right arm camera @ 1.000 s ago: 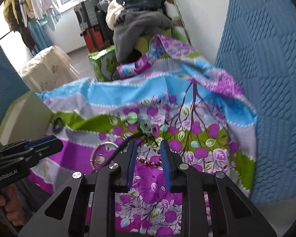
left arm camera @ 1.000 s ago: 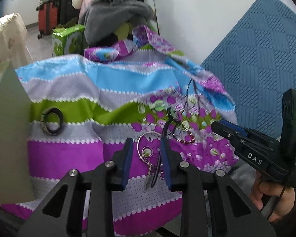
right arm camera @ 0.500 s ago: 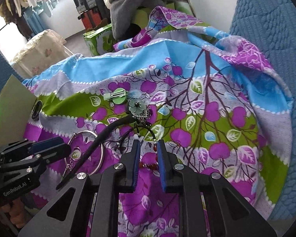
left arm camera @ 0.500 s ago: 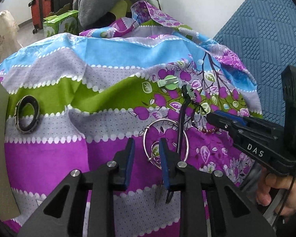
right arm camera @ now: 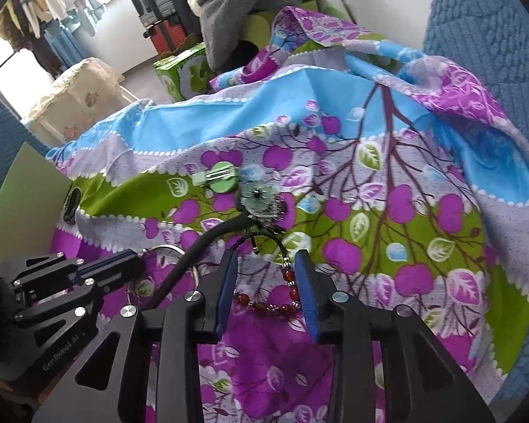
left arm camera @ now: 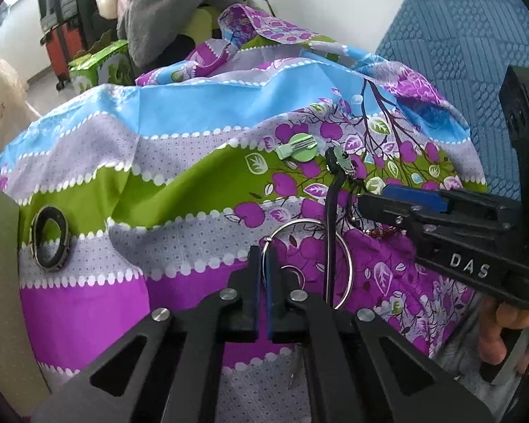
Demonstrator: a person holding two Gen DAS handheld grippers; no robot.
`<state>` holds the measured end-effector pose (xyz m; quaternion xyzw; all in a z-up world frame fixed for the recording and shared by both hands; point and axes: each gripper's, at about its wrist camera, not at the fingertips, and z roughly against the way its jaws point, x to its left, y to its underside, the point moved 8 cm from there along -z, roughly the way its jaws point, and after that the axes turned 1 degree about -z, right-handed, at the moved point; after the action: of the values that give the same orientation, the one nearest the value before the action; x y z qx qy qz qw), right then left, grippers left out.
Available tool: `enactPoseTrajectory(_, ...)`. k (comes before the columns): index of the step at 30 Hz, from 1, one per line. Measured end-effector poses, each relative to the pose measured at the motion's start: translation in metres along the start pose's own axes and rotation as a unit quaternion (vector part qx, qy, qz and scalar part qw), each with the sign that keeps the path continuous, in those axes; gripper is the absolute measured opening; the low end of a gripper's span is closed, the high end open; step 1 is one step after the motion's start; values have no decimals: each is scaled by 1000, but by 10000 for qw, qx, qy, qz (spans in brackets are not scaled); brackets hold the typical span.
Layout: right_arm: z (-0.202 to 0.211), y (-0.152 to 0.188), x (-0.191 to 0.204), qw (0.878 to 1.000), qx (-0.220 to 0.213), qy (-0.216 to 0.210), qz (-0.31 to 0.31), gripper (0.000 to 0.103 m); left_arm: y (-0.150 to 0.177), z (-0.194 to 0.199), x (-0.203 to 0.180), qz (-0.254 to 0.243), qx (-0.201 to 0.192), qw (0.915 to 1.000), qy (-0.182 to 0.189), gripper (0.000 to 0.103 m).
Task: Organize jewelry
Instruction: 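Grasp the large silver hoop ring with the left tool while the right tool grasps the red-beaded bracelet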
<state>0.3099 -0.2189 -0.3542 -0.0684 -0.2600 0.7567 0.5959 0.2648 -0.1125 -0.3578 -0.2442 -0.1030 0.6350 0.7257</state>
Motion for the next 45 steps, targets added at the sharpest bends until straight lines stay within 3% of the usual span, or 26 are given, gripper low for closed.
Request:
enactPoseTrajectory(6,-4,-7,15,9997,-106,-132,173,28,-3,12,11,295,-104,9995,40,1)
enactPoseTrajectory(12,-7,-8,21,9993,-151,-7,350,29,-4,22,14,403,-179,9990,45,1)
enactPoseTrajectory(19,-2,-9,29,9988,-222,-366,259,29,-6,35,19,531,-294,9981,70,1)
enactPoseTrajectory(24,-7,-4,39,9984,-115,-392,402,28,-8,41,23,576,-359,9977,58,1)
enactPoseTrajectory(29,-14,2,41,9985,32,-395,389,10,-9,45,27,631,-389,9972,14,1)
enactPoseTrajectory(35,-3,0,42,9986,-103,-274,451,1,-9,50,31,679,-428,9968,-6,1)
enactPoseTrajectory(45,28,-3,48,9976,-470,-162,475,1,-13,72,31,721,-615,9955,-7,1)
